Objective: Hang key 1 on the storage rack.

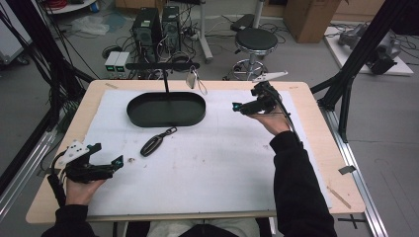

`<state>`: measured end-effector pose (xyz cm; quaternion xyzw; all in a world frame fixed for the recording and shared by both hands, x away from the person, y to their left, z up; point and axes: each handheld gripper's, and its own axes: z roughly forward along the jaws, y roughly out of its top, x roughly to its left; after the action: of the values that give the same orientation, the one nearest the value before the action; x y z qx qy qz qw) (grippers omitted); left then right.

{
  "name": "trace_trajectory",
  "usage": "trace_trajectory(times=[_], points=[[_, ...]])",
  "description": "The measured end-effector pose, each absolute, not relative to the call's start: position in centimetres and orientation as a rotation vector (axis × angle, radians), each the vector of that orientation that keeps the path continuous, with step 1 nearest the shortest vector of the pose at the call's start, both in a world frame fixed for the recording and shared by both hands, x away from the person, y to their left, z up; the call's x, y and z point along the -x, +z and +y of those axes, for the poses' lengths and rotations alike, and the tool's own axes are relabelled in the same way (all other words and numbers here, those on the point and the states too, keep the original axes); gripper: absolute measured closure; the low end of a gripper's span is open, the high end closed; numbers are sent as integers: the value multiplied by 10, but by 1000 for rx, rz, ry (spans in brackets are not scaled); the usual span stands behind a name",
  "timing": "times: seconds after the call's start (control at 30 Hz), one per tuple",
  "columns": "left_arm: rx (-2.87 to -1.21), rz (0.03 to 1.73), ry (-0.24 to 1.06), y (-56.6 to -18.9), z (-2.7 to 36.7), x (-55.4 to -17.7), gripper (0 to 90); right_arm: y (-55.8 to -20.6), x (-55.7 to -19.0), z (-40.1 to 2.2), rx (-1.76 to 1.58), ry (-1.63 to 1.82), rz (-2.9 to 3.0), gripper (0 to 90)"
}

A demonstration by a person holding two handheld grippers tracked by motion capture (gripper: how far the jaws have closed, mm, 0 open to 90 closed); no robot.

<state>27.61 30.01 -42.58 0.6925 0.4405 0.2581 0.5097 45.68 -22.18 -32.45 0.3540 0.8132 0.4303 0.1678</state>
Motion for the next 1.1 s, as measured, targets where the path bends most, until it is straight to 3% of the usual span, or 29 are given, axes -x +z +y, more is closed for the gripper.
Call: trace_trajectory(times=[1.1], points=[[-1677,1078,628,-427,300,-276,17,-395,-368,-298,-1145,1228,2189,13]])
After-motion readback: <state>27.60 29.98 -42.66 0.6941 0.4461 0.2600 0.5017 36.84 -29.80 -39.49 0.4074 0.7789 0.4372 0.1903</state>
